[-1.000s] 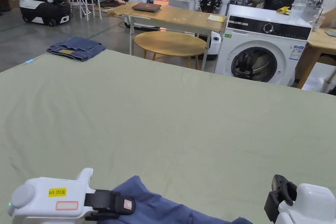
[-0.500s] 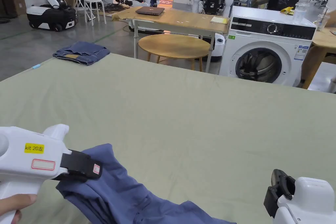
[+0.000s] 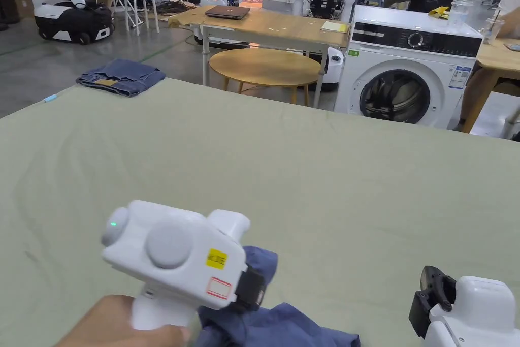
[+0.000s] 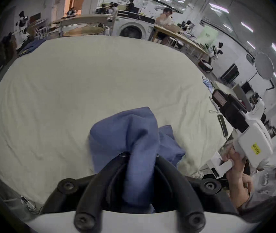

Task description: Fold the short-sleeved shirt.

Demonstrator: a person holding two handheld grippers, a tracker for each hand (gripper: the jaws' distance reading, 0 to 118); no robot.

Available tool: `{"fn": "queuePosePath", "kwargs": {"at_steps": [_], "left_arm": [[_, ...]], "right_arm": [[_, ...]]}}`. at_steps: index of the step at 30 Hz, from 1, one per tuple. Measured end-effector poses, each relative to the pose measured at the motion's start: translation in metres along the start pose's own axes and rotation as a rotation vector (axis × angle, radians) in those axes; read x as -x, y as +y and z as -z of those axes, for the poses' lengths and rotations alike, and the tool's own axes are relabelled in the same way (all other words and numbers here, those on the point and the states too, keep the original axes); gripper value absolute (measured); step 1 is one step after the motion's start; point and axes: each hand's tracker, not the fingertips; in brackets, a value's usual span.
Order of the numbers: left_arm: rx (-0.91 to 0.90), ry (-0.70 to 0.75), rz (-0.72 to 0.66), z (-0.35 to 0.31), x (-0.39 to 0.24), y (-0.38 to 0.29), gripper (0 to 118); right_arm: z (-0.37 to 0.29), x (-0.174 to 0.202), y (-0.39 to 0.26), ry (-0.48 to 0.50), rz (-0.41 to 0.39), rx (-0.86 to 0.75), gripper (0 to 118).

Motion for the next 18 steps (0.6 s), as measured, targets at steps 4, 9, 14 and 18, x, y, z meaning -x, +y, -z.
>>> {"fn": "queuePosePath", "kwargs": {"at_steps": [4, 9, 14, 18], "left_arm": [[0.061, -0.037, -0.019, 0.051, -0.025, 0.002, 8], [0.138, 0.005, -0.012, 0.113, -0.046, -0.006, 8], [0.153, -0.049, -0.070, 0.124, -0.041, -0.013, 27], [0.126, -0.169, -0.100, 0.091, -0.034, -0.013, 47]], "right_arm": [[-0.001, -0.004, -0.002, -0.013, 0.012, 0.009, 0], [-0.002, -0.007, -0.004, -0.023, 0.014, 0.018, 0], [-0.002, -0.010, -0.005, -0.027, 0.011, 0.024, 0], [-0.003, -0.012, -0.005, -0.028, 0.010, 0.022, 0]]}}
